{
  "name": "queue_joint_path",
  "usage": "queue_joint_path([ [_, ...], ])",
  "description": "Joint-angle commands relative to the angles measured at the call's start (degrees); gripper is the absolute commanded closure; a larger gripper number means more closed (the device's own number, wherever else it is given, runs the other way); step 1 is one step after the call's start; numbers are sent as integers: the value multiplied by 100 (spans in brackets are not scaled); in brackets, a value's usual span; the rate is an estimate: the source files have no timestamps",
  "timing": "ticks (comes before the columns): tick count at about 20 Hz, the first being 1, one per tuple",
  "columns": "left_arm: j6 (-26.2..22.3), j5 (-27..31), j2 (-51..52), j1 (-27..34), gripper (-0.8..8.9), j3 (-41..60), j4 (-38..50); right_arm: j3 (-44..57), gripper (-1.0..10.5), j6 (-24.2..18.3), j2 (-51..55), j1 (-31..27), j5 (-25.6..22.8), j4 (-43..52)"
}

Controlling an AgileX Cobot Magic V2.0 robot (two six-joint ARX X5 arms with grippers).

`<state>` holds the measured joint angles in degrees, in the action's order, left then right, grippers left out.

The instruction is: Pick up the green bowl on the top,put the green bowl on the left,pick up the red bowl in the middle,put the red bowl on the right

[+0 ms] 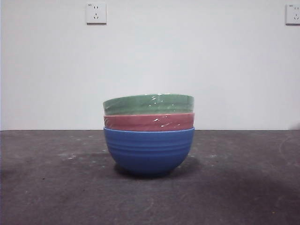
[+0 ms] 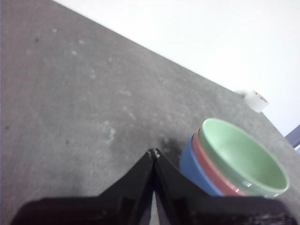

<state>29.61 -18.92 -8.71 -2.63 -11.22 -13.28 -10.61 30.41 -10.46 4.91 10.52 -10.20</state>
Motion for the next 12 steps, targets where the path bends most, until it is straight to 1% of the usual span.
queue_joint_path([
  [1,-219,-85,-463,9,820,-380,13,-358,957,-146,-382,2,13,63],
  [4,-538,-278,-1010,9,820,-868,-66,-807,957,-380,-841,2,133,-57],
  [6,-835,-531,-1423,9,821,-1250,-190,-1163,957,-656,-1189,2,251,-227],
  [10,-1497,-935,-2205,7,820,-1998,-608,-1840,955,-1281,-1864,2,697,-616],
  [12,-1888,-1283,-2594,7,820,-2326,-769,-2179,955,-1596,-2205,2,966,-861],
])
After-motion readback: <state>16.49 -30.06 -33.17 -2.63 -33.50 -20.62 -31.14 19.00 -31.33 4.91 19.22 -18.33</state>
